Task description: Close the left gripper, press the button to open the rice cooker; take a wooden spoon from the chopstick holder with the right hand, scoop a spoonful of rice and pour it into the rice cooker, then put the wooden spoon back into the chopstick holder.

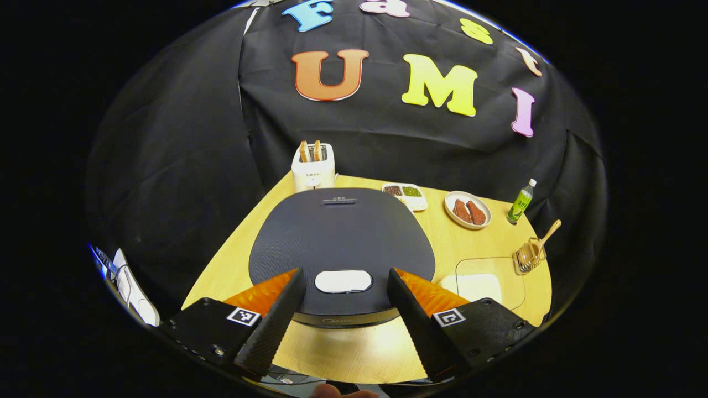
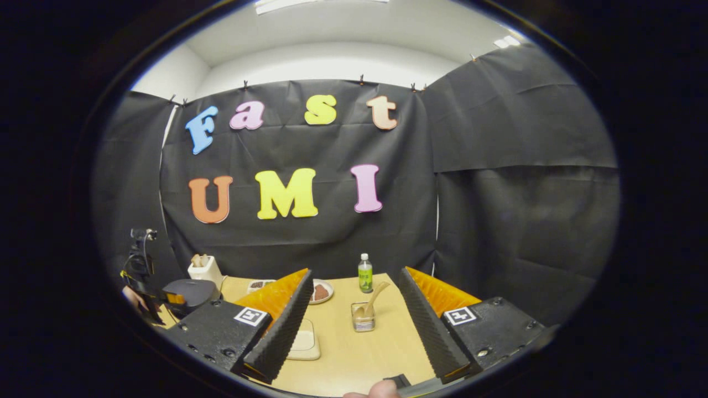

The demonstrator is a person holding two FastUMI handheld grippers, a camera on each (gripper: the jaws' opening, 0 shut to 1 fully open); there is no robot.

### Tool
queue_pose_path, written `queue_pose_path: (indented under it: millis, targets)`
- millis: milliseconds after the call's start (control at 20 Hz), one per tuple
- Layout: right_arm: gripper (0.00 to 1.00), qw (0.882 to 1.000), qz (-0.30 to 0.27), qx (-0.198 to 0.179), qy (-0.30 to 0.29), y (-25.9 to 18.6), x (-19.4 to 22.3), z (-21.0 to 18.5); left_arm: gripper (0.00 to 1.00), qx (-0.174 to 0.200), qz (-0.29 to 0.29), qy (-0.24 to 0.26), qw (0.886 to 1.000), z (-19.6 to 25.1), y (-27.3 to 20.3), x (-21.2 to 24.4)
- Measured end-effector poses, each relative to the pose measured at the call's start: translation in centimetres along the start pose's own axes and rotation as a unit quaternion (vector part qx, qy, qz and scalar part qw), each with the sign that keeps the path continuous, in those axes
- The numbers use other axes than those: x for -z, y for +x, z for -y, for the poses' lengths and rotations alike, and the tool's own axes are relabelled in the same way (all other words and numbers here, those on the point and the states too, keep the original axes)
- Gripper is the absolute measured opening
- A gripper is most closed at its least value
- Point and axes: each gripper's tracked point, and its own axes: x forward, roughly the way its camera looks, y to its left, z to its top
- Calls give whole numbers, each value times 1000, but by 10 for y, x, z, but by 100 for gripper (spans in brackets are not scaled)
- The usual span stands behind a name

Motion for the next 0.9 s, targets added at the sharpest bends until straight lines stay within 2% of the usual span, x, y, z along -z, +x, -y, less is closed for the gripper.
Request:
queue_pose_path:
  millis: [200,350,400,650,750,900]
  targets:
    - [100,1000,-8,-9,18,13,1,7,99,-7,-29,-18,999,0,10,15]
    - [100,999,-16,-18,26,27,7,15,97,-13,-15,0,1000,-1,11,19]
    - [100,999,-19,-23,30,31,9,17,98,-12,-21,-9,1000,-1,14,25]
    - [100,996,-46,-51,53,58,19,32,98,-36,10,-22,999,-3,11,20]
    - [100,996,-46,-61,56,69,12,34,97,-41,24,-25,999,-3,8,17]
    - [100,996,-23,-75,47,71,-11,26,95,-40,81,-19,996,0,-18,-11]
